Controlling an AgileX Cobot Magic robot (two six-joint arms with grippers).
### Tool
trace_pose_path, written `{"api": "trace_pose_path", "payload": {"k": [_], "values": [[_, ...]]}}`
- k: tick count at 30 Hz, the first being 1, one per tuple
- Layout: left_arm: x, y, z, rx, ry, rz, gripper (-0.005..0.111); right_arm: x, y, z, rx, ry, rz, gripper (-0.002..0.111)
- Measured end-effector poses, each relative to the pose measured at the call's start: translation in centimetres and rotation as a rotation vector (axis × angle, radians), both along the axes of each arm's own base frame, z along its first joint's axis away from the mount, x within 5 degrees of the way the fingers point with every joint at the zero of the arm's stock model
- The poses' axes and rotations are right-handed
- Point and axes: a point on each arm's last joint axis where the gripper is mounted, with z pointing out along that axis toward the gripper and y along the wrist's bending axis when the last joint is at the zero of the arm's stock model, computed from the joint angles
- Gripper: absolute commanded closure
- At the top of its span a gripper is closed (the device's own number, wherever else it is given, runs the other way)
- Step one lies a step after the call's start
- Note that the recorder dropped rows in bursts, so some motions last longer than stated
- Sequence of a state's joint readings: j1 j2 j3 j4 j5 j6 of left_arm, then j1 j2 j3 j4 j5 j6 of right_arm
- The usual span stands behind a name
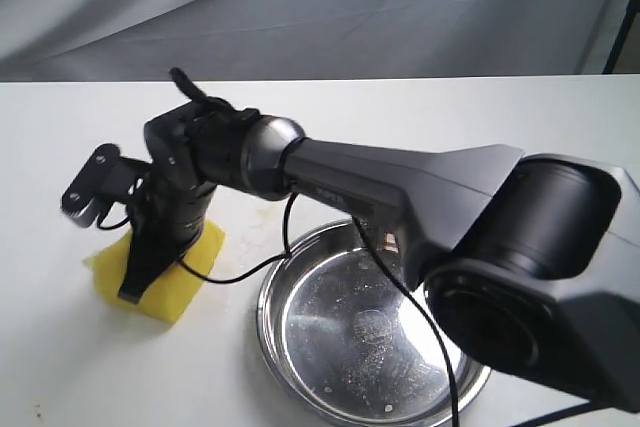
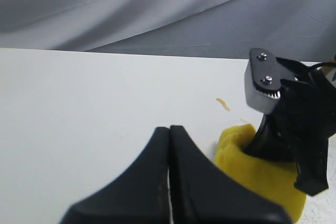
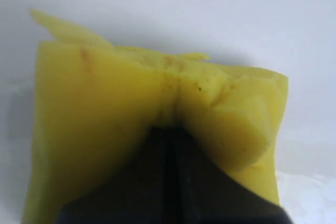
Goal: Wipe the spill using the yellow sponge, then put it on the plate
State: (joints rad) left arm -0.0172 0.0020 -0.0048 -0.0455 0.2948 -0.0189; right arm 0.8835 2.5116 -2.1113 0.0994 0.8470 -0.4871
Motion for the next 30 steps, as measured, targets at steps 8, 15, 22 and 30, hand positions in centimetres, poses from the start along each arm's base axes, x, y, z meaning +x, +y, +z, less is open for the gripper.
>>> {"api": "trace_pose_path", "payload": {"k": [8,15,22,30], "values": [[0.0,0.0,0.0,0.0,0.0,0.0,0.107,6.5,-6.4,-0.1,-0.011,0.022,-0.297,0.108],[0.0,0.0,0.0,0.0,0.0,0.0,0.107,9.6,-11.0,-0.2,-0.111,-0.014,-0.434,0.108],[0.0,0.0,0.0,0.0,0.0,0.0,0.107,10.0,-11.9,-0.3,-0.137,-0.002,-0.429,0.108],[0.0,0.0,0.0,0.0,0.0,0.0,0.107,8.0,-9.3,-0.3,-0.15,0.004,-0.254,0.108]]}}
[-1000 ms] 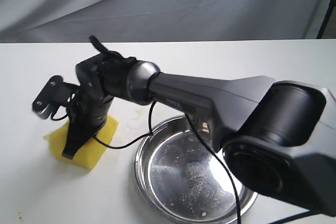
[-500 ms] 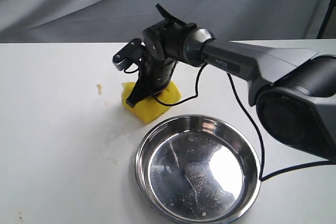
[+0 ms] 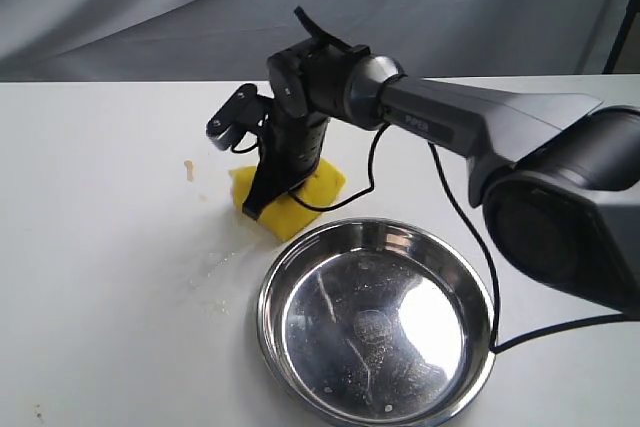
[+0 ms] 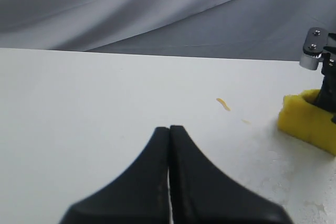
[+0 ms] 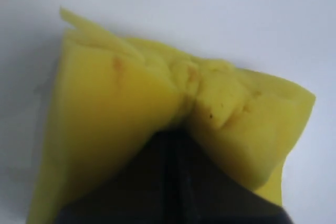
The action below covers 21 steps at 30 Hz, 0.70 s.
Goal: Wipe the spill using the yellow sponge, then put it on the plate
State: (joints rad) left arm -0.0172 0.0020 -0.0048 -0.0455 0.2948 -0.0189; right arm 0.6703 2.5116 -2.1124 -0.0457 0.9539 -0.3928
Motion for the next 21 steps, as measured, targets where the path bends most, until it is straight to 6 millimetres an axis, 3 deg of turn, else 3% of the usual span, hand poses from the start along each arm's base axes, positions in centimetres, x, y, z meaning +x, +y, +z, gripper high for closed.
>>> {"api": "trace_pose_path", "payload": {"k": [10,17,21], "values": [[0.0,0.0,0.0,0.0,0.0,0.0,0.107,-7.4,7.6,0.1,-0.027,-0.012,0.285,0.108],[0.0,0.0,0.0,0.0,0.0,0.0,0.107,-11.3,10.7,0.5,0.083,0.072,0.326,0.108],[0.0,0.0,0.0,0.0,0.0,0.0,0.107,-12.2,11.3,1.5,0.109,0.077,0.342,0.108]]}}
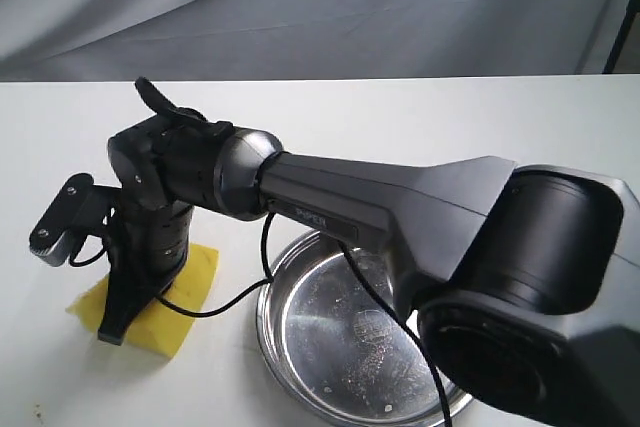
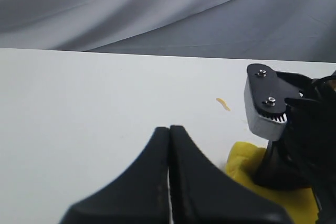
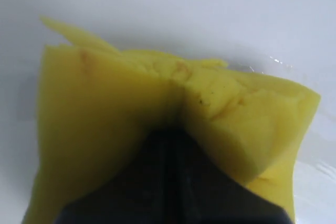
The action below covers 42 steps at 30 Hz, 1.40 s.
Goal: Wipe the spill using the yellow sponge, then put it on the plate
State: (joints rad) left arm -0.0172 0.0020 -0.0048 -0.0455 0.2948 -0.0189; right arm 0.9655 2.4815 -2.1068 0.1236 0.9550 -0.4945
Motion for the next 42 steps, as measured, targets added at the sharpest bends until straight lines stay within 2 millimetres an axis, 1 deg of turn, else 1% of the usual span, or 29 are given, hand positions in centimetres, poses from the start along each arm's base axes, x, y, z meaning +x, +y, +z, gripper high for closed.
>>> {"api": "trace_pose_path", "payload": {"k": [3,6,9,11,13,15,16,19,20,21,22,23,25,26,29,32,34,35,38,39,42], "values": [[0.0,0.0,0.0,0.0,0.0,0.0,0.107,-0.2,-0.1,1.3,-0.005,-0.052,0.021,0.108],[0.0,0.0,0.0,0.0,0.0,0.0,0.107,0.1,-0.4,3.1,-0.018,-0.145,0.016,0.108],[0.0,0.0,0.0,0.0,0.0,0.0,0.107,1.0,-0.4,5.4,0.028,-0.286,-0.018,0.108],[0.0,0.0,0.0,0.0,0.0,0.0,0.107,1.9,-0.6,7.0,0.081,-0.373,-0.054,0.108],[0.0,0.0,0.0,0.0,0.0,0.0,0.107,3.2,-1.1,8.1,0.131,-0.44,-0.088,0.108],[0.0,0.0,0.0,0.0,0.0,0.0,0.107,4.5,-1.6,8.5,0.171,-0.481,-0.109,0.108],[0.0,0.0,0.0,0.0,0.0,0.0,0.107,6.1,-2.3,8.7,0.231,-0.511,-0.147,0.108],[0.0,0.0,0.0,0.0,0.0,0.0,0.107,8.6,-3.2,8.2,0.334,-0.533,-0.233,0.108],[0.0,0.0,0.0,0.0,0.0,0.0,0.107,10.5,-4.1,7.2,0.419,-0.507,-0.338,0.108],[0.0,0.0,0.0,0.0,0.0,0.0,0.107,11.2,-4.5,6.5,0.448,-0.482,-0.388,0.108],[0.0,0.0,0.0,0.0,0.0,0.0,0.107,12.9,-5.7,4.7,0.499,-0.414,-0.502,0.108],[0.0,0.0,0.0,0.0,0.0,0.0,0.107,13.6,-6.3,3.9,0.508,-0.384,-0.547,0.108],[0.0,0.0,0.0,0.0,0.0,0.0,0.107,15.0,-7.9,0.6,0.467,-0.323,-0.623,0.108],[0.0,0.0,0.0,0.0,0.0,0.0,0.107,15.4,-8.4,-1.3,0.43,-0.301,-0.63,0.108],[0.0,0.0,0.0,0.0,0.0,0.0,0.107,15.3,-8.4,-1.7,0.376,-0.32,-0.563,0.108],[0.0,0.0,0.0,0.0,0.0,0.0,0.107,14.2,-7.6,-1.9,0.307,-0.308,-0.435,0.108],[0.0,0.0,0.0,0.0,0.0,0.0,0.107,12.9,-6.7,-2.1,0.262,-0.275,-0.309,0.108],[0.0,0.0,0.0,0.0,0.0,0.0,0.107,11.9,-6.1,-2.0,0.242,-0.249,-0.23,0.108],[0.0,0.0,0.0,0.0,0.0,0.0,0.107,10.3,-5.0,-1.9,0.221,-0.198,-0.148,0.108],[0.0,0.0,0.0,0.0,0.0,0.0,0.107,9.5,-4.5,-1.8,0.202,-0.176,-0.104,0.108],[0.0,0.0,0.0,0.0,0.0,0.0,0.107,7.8,-3.9,-1.3,0.155,-0.124,-0.024,0.108]]}}
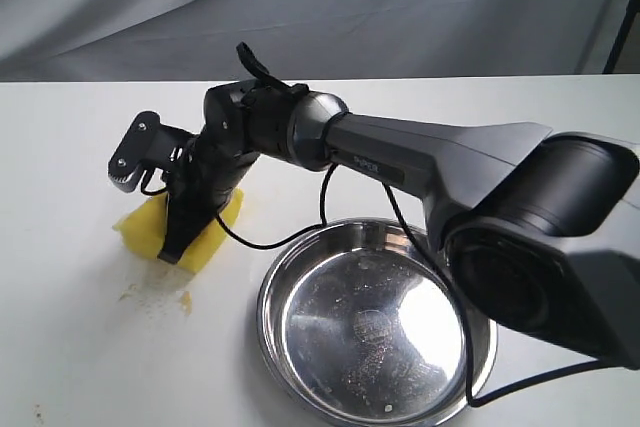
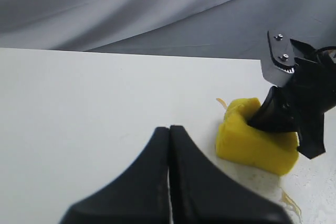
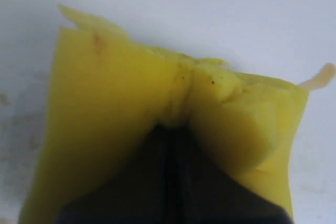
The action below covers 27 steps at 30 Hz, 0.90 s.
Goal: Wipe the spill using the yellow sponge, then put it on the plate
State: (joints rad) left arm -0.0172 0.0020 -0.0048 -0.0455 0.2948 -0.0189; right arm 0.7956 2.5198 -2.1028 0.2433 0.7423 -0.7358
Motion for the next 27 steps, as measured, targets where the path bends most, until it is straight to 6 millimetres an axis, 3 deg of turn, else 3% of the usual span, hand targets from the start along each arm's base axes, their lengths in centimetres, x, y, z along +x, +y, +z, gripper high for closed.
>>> {"api": "trace_pose_path", "payload": {"k": [3,12,22,27], "values": [[0.0,0.0,0.0,0.0,0.0,0.0,0.107,-1.5,-0.2,1.0,-0.058,0.099,0.045,0.108],[0.0,0.0,0.0,0.0,0.0,0.0,0.107,-3.2,-0.5,1.5,-0.096,0.267,0.076,0.108],[0.0,0.0,0.0,0.0,0.0,0.0,0.107,-8.0,3.6,1.6,-0.086,0.227,0.144,0.108],[0.0,0.0,0.0,0.0,0.0,0.0,0.107,-8.6,5.1,1.6,-0.07,0.113,0.037,0.108]]}}
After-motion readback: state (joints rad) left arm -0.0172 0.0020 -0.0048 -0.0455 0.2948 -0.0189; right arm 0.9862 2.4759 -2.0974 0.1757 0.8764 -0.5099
